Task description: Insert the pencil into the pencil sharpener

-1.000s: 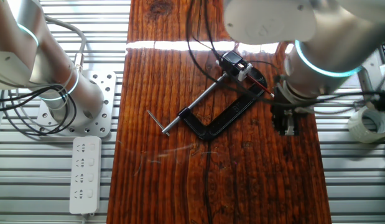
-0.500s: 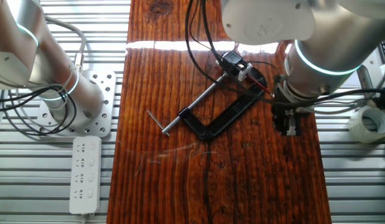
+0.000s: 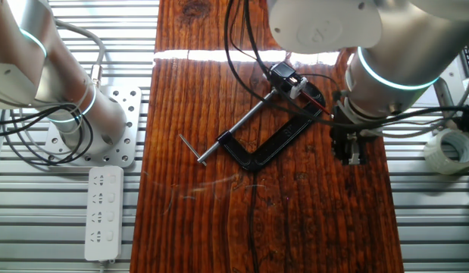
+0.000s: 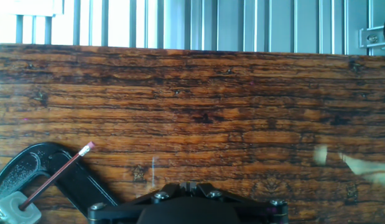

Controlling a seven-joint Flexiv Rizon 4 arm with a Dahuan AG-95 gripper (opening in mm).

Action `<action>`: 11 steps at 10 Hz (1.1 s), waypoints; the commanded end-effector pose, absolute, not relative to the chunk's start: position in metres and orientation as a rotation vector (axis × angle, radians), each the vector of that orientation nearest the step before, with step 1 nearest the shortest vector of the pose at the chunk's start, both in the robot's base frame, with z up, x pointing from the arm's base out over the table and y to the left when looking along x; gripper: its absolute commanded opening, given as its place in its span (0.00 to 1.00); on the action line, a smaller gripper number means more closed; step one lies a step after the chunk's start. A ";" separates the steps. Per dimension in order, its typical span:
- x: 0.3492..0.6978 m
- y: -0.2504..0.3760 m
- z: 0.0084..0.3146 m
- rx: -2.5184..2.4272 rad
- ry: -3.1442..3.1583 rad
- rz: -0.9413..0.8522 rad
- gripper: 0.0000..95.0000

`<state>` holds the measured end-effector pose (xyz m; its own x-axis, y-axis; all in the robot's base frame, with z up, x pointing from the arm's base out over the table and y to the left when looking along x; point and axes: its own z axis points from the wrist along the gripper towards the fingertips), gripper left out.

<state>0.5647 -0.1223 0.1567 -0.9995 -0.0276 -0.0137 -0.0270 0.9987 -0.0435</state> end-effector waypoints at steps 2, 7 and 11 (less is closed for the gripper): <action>0.564 -0.122 0.157 -0.025 3.121 -0.093 0.00; 0.564 -0.122 0.157 -0.028 3.124 -0.084 0.00; 0.565 -0.122 0.157 -0.016 3.120 -0.057 0.00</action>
<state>0.5648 -0.1218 0.1575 -0.9997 -0.0089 -0.0236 -0.0080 0.9993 -0.0354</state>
